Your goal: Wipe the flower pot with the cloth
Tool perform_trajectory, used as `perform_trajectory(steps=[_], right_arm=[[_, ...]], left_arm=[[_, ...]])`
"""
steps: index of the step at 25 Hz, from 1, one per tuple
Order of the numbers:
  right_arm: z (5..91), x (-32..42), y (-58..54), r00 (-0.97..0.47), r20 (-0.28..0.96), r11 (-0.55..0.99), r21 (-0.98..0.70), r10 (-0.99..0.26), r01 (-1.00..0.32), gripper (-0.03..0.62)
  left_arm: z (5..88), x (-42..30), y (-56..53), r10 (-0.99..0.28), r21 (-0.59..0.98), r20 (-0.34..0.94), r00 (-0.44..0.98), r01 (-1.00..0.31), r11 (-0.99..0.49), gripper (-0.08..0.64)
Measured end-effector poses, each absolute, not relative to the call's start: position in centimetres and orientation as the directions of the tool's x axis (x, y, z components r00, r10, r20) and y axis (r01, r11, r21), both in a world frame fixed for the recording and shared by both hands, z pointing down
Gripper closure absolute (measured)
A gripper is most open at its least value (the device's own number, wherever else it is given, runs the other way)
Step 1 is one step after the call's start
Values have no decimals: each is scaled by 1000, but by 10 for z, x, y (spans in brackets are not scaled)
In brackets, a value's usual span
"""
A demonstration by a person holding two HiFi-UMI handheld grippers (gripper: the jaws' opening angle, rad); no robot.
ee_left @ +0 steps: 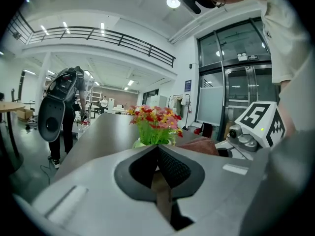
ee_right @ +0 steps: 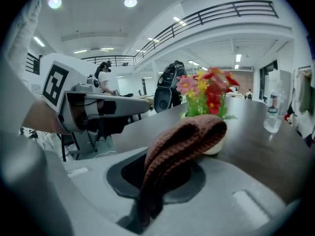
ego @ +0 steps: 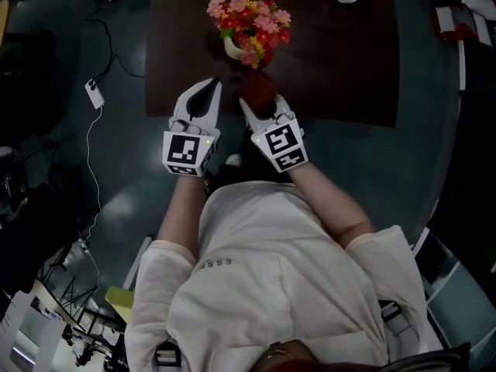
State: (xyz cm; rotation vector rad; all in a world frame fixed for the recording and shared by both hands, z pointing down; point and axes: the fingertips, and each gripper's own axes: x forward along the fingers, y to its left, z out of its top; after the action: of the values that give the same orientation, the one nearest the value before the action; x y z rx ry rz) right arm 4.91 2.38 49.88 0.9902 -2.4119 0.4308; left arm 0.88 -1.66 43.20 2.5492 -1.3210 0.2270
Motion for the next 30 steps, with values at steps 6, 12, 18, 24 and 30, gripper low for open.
perform_trajectory(steps=[6, 12, 18, 24, 30], right_arm=[[514, 20, -14, -702, 557, 781, -143, -445, -608, 545], [529, 14, -28, -730, 584, 804, -208, -355, -557, 545], [540, 17, -35, -750, 599, 777, -316, -282, -545, 544], [541, 47, -39, -739, 616, 703, -396, -273, -590, 543], [547, 119, -55, -673, 650, 547, -441, -353, -712, 543]], left_arm=[[443, 18, -67, -768, 138, 280, 576, -816, -562, 543], [464, 39, -96, -698, 128, 323, 639, -760, -637, 543], [474, 47, -106, -624, 176, 339, 704, -699, -693, 545], [467, 50, -107, -579, 223, 360, 732, -670, -708, 546], [474, 48, -105, -581, 181, 381, 719, -675, -716, 548]])
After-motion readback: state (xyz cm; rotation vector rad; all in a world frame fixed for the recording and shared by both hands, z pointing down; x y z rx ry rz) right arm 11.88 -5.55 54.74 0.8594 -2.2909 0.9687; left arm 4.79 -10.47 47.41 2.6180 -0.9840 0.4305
